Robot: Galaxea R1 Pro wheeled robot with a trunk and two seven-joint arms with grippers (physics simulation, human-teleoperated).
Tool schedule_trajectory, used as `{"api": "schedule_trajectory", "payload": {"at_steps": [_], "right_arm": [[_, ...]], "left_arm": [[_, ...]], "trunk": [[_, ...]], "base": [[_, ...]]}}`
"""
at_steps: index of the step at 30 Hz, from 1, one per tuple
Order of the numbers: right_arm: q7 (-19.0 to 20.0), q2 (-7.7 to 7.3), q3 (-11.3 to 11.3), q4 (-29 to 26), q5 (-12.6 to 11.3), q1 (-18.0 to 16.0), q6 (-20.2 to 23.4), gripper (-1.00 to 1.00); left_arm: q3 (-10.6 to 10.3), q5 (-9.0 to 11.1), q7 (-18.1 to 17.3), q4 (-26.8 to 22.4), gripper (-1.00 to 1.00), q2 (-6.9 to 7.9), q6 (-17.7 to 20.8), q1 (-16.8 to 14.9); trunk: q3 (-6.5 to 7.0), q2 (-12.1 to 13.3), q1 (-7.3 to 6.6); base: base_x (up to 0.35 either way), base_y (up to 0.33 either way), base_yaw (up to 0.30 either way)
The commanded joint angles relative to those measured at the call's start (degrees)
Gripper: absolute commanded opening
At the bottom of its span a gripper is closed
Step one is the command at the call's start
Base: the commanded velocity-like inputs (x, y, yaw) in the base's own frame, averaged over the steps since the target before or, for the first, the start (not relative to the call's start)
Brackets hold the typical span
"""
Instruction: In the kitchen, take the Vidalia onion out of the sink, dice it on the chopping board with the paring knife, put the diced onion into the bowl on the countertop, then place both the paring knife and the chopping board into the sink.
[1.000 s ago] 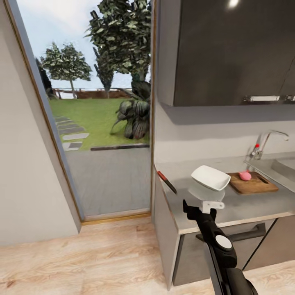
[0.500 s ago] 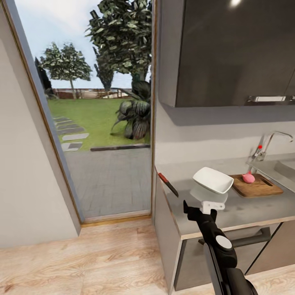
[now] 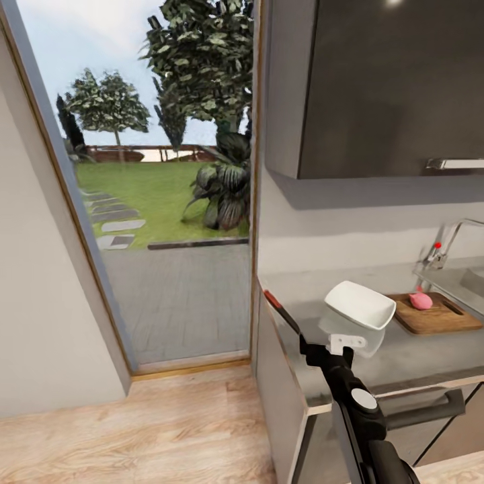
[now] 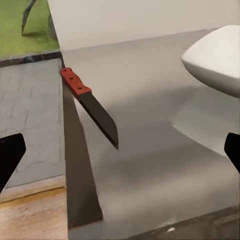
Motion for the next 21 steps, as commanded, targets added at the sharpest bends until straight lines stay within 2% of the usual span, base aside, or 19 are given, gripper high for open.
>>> {"api": "schedule_trajectory", "payload": {"at_steps": [1,15,21], "right_arm": [[0.05,0.04,-0.04,-0.07,0.58,-0.04,0.38,1.00],[-0.03,0.04,-0.91,2.58,0.58,-0.04,-0.25,1.00],[-0.03,0.04,-0.90,3.74,0.58,-0.04,-0.38,1.00]], "left_arm": [[-0.40,0.49,0.32,-0.06,1.00,0.09,-0.10,0.00],[-0.40,0.50,0.32,-0.03,1.00,0.09,-0.10,-0.01],[-0.40,0.47,0.30,0.05,1.00,0.09,-0.10,-0.01]], "trunk": [[-0.08,-0.07,0.04],[-0.08,-0.07,0.04],[-0.08,-0.07,0.04]], "base": [[0.172,0.004,0.000],[0.187,0.001,0.000],[0.053,0.000,0.000]]}}
